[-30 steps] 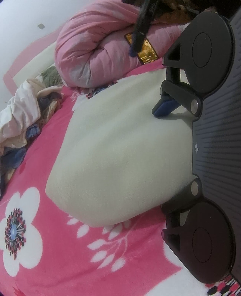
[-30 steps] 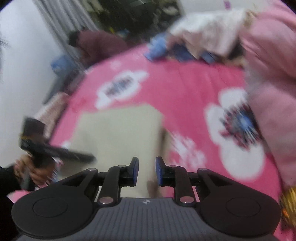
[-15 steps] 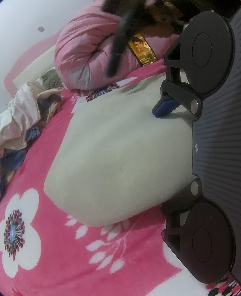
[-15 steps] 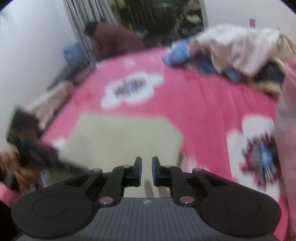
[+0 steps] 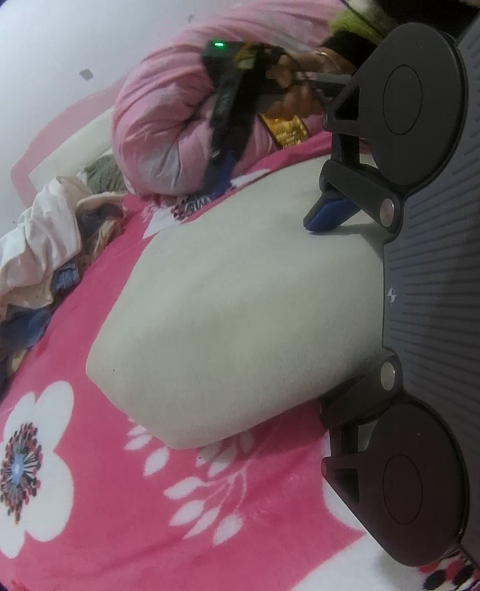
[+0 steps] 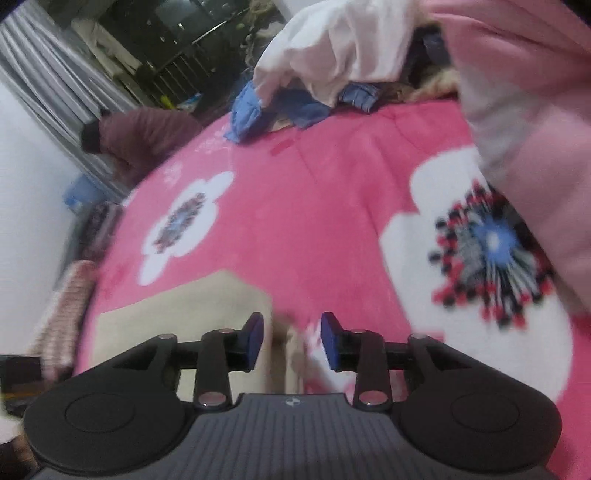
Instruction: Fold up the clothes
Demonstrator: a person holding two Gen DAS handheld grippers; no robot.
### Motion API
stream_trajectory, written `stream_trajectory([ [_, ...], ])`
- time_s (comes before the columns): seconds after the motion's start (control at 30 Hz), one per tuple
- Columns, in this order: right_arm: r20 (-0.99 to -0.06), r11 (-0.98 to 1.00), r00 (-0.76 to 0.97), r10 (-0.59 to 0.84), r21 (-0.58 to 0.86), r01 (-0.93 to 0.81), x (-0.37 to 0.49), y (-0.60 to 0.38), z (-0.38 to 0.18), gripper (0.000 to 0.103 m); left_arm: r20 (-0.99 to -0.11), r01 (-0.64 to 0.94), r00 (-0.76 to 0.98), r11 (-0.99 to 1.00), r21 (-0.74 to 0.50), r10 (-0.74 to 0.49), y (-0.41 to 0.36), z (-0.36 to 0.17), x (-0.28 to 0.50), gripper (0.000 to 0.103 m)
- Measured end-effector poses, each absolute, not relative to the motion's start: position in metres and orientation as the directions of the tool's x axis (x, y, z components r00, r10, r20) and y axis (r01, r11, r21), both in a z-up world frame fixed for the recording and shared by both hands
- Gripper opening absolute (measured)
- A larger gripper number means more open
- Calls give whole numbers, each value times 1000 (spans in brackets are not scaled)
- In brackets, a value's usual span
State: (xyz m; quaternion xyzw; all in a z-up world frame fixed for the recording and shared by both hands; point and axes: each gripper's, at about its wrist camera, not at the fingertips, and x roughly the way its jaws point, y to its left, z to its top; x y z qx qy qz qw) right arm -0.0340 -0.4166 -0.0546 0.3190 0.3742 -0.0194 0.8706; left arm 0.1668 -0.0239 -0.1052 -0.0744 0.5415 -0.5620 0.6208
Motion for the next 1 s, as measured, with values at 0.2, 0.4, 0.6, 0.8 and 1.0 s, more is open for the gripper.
stream_trajectory([
  [0.2, -623, 723, 696, 358, 656, 216, -78, -408, -60, 66, -518, 502, -307, 327, -801, -799, -16, -118, 188, 75],
  [0.4, -628, 759, 642, 440, 642, 107, -53, -391, -73, 74, -558, 487, -351, 362, -795, -752, -27, -114, 193, 74],
  [0.6, -641, 736, 609, 467, 663, 134, -44, -399, -88, 75, -573, 503, -336, 372, -780, -748, -28, -113, 189, 74],
  [0.8, -635, 708, 570, 522, 695, 127, -44, -402, -94, 80, -575, 508, -324, 374, -776, -751, -27, -114, 188, 75],
  [1.0, -544, 614, 602, 585, 782, 111, -19, -413, -104, 83, -575, 512, -324, 372, -774, -751, -27, -114, 188, 76],
])
